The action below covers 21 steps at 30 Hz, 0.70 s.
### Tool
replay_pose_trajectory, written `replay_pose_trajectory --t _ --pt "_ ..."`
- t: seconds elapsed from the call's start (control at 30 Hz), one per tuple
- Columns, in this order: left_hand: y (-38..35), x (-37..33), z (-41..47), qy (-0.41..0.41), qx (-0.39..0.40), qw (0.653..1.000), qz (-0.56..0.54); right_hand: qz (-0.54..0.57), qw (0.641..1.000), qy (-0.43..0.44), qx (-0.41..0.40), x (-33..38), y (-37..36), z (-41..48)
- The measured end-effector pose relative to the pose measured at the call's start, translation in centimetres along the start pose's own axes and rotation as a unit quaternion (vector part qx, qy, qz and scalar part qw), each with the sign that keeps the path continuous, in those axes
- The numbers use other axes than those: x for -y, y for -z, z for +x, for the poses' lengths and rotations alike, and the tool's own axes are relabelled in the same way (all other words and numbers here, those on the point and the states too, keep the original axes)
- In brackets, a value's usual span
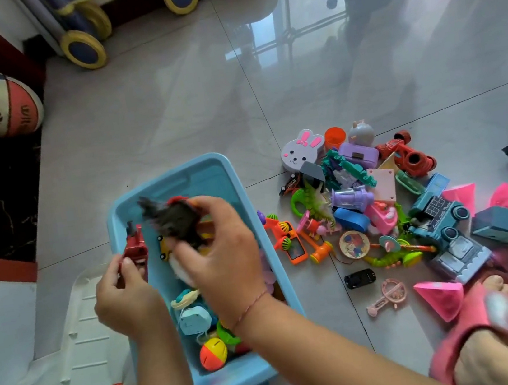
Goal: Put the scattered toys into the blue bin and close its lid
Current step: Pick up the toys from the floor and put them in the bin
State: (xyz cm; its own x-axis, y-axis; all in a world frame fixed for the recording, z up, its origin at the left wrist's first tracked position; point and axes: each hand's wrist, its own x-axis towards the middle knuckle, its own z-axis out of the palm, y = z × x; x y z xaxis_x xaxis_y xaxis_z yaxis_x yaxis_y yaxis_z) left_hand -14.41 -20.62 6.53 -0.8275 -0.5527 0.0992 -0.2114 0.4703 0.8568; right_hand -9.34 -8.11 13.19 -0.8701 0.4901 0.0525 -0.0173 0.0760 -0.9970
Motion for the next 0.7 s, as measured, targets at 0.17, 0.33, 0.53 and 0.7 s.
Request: replay_pose_trajectory --t 0.17,0.33,0.53,0.7 --pt "-1.3 0.4 -0.4 -0.006 0.025 0.997 0.068 -0.154 0.984 -0.081 0.049 -5.9 1.9 2.8" --pt "-2.7 0.1 -2.4 -0.002 0.107 0.989 0.102 -0.218 0.969 -0.035 0.106 -7.9 4.1 1.9" --pt "-6.5 -3.3 -10.6 -0.161 0.173 0.971 0.038 -0.278 0.958 -0.058 -0.05 -13.4 10.9 0.3" --pt "-10.9 -3.4 -19.7 -0.218 0.372 0.902 0.032 -0.365 0.913 -0.18 -0.013 -19.7 17.2 -0.7"
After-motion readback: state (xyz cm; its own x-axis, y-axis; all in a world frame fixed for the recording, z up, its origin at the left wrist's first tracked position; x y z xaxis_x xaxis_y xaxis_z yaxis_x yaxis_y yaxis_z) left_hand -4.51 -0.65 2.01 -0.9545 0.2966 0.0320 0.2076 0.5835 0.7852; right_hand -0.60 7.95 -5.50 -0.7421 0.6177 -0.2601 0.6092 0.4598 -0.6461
